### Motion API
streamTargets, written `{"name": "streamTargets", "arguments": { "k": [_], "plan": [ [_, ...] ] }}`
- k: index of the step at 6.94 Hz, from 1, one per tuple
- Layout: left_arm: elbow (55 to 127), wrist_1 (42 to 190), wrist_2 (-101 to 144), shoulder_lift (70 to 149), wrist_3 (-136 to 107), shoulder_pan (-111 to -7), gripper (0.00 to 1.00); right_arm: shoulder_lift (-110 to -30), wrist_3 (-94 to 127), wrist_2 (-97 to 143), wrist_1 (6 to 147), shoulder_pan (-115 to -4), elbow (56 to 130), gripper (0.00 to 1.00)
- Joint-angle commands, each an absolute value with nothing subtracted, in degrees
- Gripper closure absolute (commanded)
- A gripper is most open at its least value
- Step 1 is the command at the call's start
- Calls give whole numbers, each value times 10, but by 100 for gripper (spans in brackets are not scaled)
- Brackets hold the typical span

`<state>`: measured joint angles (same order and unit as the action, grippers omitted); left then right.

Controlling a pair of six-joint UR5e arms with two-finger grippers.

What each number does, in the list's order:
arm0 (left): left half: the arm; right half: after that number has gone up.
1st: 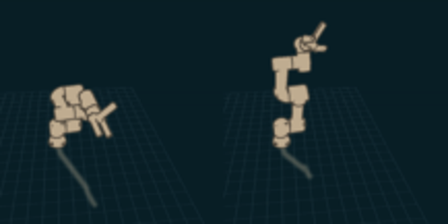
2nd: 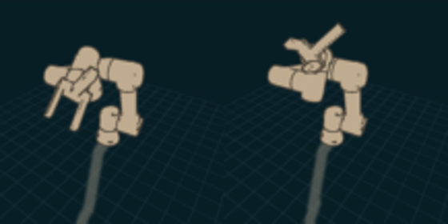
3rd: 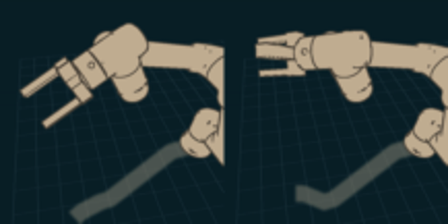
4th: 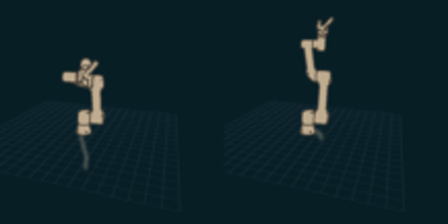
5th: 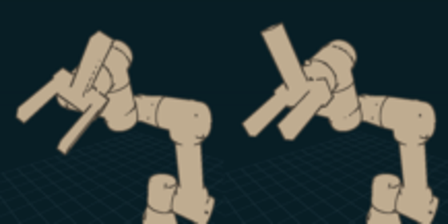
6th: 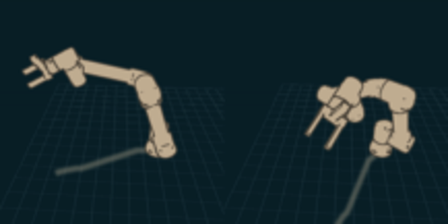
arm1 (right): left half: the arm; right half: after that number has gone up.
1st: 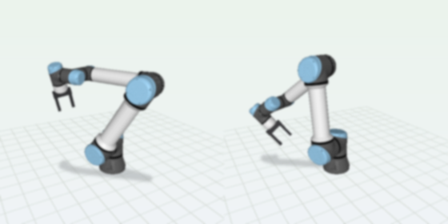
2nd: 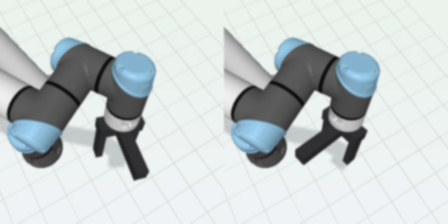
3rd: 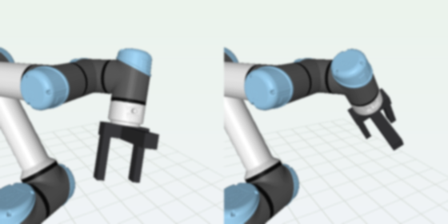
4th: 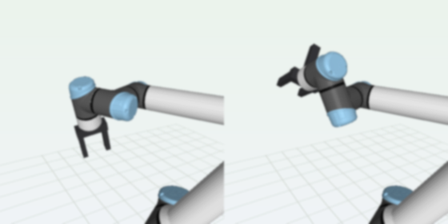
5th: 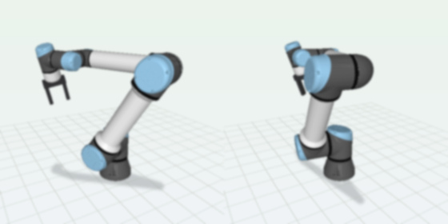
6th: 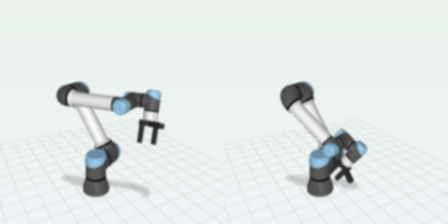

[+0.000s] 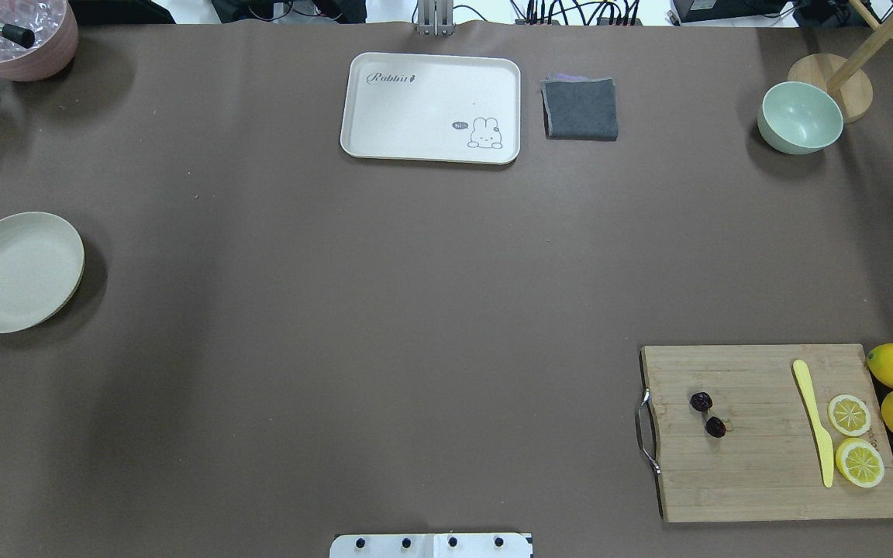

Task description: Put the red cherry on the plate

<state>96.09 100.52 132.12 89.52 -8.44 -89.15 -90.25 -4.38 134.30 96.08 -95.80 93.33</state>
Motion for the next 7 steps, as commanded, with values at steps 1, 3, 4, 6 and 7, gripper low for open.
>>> {"name": "streamTargets", "arguments": {
  "k": [1, 3, 4, 6, 7],
  "plan": [
    [916, 1122, 1321, 898, -85, -863, 2, -898, -43, 1343, 961, -958, 934, 0],
    [806, 1248, 1355, 910, -162, -830, 2, -896, -43, 1342, 961, -959, 935, 0],
    [769, 1285, 1353, 924, -177, -792, 2, -896, -34, 1341, 961, -959, 938, 0],
    [722, 1355, 1353, 924, -204, -755, 2, -896, -18, 1341, 960, -959, 944, 0],
    [721, 1367, 1353, 924, -221, -721, 2, -896, -18, 1341, 961, -959, 945, 0]
  ]
}}
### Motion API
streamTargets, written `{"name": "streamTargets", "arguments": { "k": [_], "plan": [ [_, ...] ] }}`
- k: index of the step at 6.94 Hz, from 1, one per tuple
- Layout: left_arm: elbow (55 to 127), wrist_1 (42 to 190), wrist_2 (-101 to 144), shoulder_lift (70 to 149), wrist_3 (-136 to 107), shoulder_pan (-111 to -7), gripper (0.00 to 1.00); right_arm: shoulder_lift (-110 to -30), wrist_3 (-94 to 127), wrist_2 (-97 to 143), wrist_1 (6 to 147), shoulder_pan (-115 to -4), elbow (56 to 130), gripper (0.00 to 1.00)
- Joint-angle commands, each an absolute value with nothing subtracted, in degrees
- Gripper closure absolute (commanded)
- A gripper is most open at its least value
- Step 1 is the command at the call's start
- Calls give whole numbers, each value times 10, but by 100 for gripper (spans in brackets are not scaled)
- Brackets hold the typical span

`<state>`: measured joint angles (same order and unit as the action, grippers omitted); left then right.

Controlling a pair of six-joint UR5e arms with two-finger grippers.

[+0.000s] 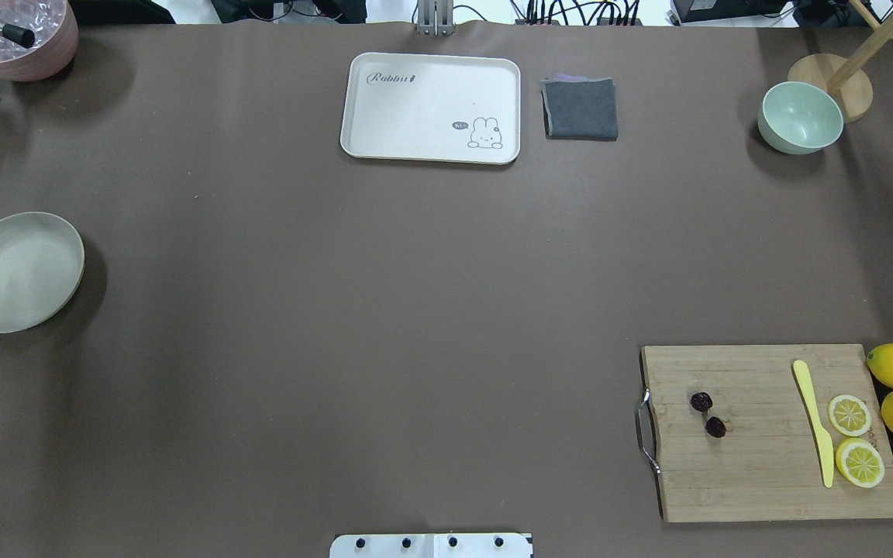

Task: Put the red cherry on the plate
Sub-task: 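Reach the left gripper to the white round plate rim and grasp it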

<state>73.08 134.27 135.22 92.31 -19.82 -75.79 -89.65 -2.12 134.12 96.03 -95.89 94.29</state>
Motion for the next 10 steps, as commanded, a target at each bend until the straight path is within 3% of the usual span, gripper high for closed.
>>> {"name": "streamTargets", "arguments": {
  "k": [1, 3, 5, 7, 9, 10],
  "plan": [
    [722, 1368, 1353, 924, -226, -701, 2, -896, -18, 1341, 961, -959, 945, 0],
    [721, 1368, 1352, 922, -223, -682, 3, -896, -18, 1341, 961, -959, 946, 0],
    [720, 1368, 1353, 920, -218, -679, 32, -896, -18, 1341, 960, -959, 946, 0],
    [719, 1368, 1353, 920, -218, -679, 43, -894, -18, 1341, 961, -958, 946, 0],
    [718, 1368, 1354, 919, -218, -679, 87, -892, -11, 1341, 960, -959, 947, 0],
    [718, 1366, 1354, 919, -217, -679, 100, -890, -8, 1341, 960, -959, 947, 0]
  ]
}}
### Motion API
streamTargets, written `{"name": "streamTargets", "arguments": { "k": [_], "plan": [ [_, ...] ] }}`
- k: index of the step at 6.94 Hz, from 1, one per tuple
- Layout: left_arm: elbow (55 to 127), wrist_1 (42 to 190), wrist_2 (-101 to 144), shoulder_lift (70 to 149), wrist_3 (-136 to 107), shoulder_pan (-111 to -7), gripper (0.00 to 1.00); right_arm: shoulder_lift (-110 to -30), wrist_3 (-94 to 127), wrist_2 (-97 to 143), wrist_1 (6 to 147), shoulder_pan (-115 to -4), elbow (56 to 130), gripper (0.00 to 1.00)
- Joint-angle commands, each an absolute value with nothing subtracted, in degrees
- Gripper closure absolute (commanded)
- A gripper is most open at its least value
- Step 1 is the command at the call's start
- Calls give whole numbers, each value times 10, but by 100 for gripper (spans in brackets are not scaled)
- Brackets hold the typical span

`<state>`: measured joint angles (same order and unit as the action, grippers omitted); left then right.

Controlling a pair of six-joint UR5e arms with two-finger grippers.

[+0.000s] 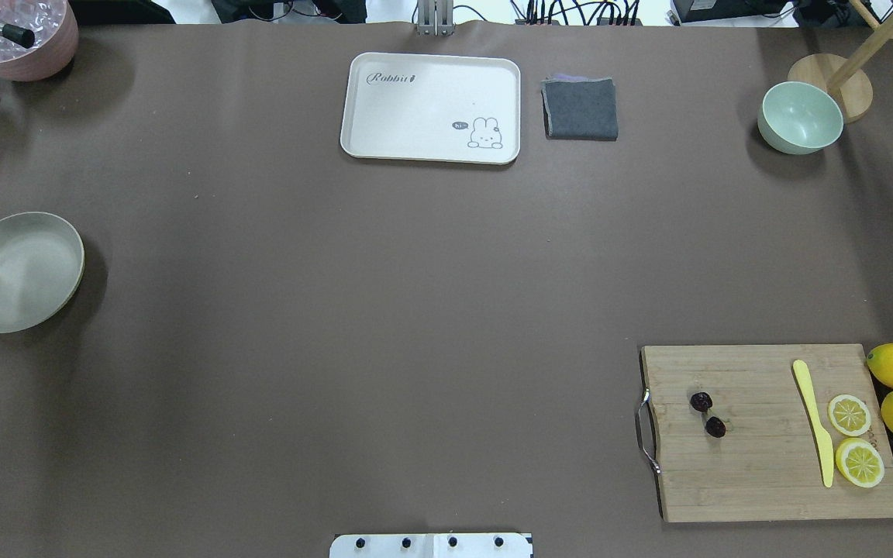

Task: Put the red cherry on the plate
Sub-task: 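Reach the left gripper to the white round plate rim and grasp it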

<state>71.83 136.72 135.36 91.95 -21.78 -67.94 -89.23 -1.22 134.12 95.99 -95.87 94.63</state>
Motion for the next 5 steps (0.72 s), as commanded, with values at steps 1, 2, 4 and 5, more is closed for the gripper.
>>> {"name": "streamTargets", "arguments": {
  "k": [1, 2, 4, 5],
  "plan": [
    [717, 1366, 1354, 921, -217, -679, 100, -890, -8, 1341, 961, -959, 948, 0],
    [716, 1365, 1354, 924, -218, -679, 100, -890, -7, 1341, 961, -958, 950, 0],
    [717, 1334, 1369, 953, -223, -715, 100, -889, -7, 1341, 960, -958, 950, 0],
    [722, 1281, 1430, 976, -222, -755, 100, -889, -7, 1341, 960, -958, 950, 0]
  ]
}}
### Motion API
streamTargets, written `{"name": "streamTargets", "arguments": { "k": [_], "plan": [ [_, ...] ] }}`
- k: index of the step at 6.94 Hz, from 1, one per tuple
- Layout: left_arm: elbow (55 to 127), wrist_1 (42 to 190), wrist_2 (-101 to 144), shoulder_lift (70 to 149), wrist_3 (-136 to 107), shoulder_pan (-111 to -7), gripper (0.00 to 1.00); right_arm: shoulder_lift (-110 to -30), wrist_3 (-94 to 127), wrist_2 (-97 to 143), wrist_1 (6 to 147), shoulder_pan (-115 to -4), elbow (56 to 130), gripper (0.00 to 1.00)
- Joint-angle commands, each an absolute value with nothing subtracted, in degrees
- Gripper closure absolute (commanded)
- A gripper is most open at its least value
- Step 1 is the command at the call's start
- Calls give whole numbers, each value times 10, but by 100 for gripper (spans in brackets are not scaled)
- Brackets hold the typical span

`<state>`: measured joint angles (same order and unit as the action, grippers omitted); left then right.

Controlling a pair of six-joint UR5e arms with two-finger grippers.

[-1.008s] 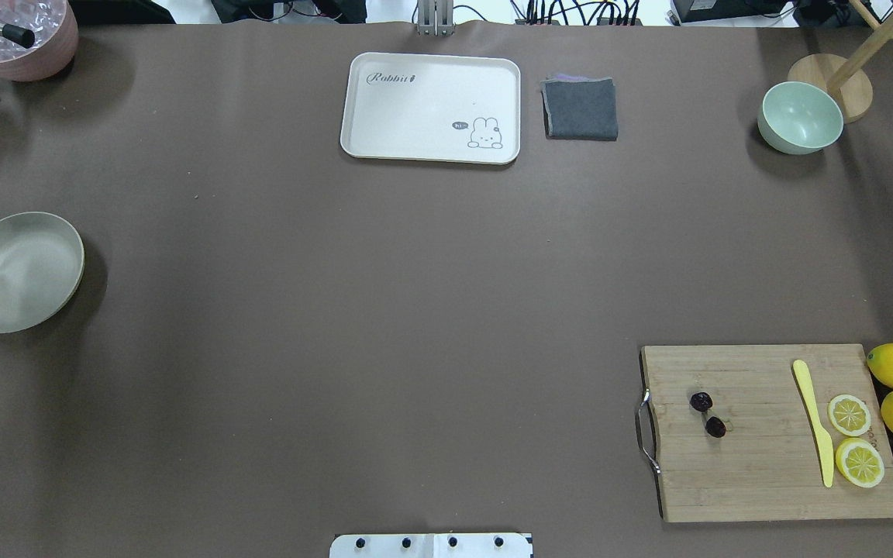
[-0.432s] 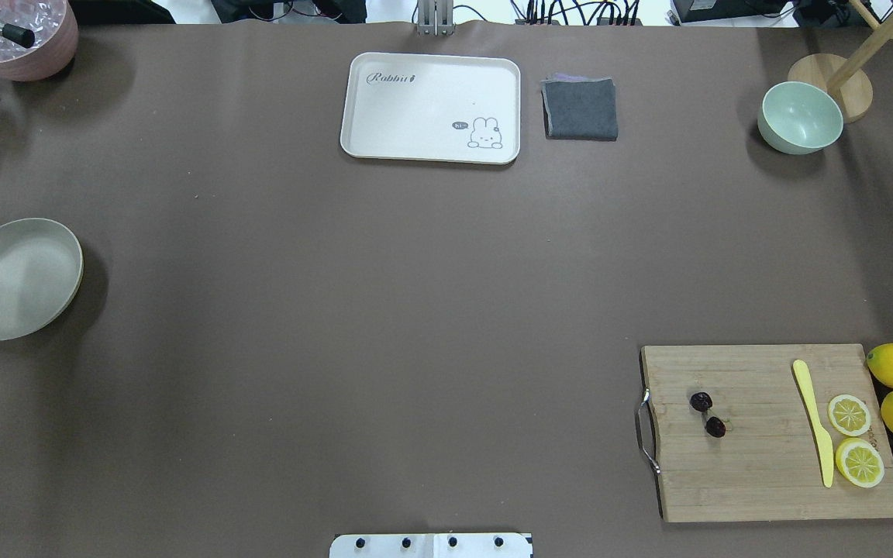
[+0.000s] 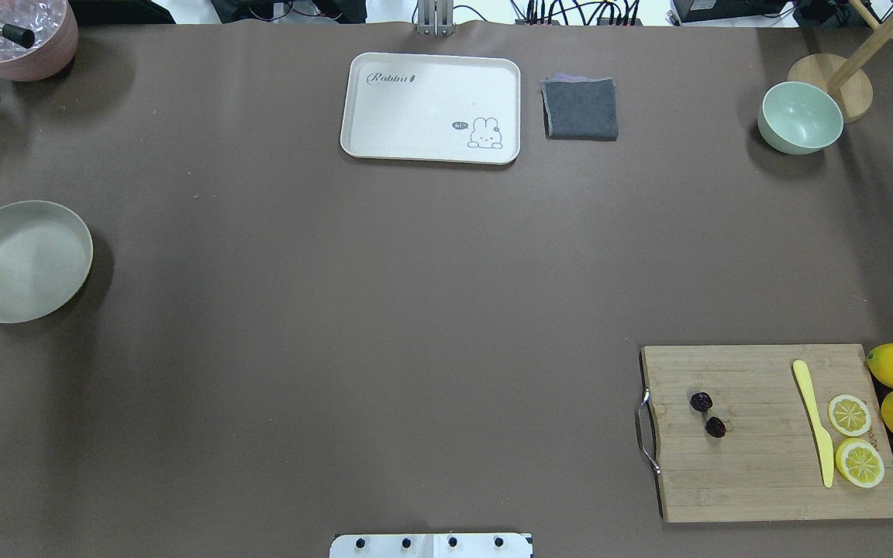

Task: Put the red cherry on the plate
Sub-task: 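Reach the left gripper to the white round plate rim and grasp it, then carry the plate with the left gripper to the table centre and lower it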

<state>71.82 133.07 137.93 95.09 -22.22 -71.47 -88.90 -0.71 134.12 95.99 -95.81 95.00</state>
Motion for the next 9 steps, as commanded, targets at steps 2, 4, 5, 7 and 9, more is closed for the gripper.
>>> {"name": "streamTargets", "arguments": {
  "k": [2, 4, 5, 7, 9],
  "plan": [
    [743, 1200, 1477, 1025, -240, -780, 100, -889, -8, 1340, 960, -958, 950, 0],
    [772, 1194, 1477, 1097, -383, -762, 100, -889, -8, 1340, 959, -958, 950, 0],
    [813, 1193, 1472, 1137, -509, -705, 100, -890, -8, 1340, 959, -958, 950, 0],
    [859, 1193, 1403, 1209, -688, -610, 100, -889, -8, 1340, 959, -958, 949, 0],
    [902, 1192, 1264, 1231, -791, -474, 100, -891, -7, 1340, 959, -958, 949, 0]
  ]
}}
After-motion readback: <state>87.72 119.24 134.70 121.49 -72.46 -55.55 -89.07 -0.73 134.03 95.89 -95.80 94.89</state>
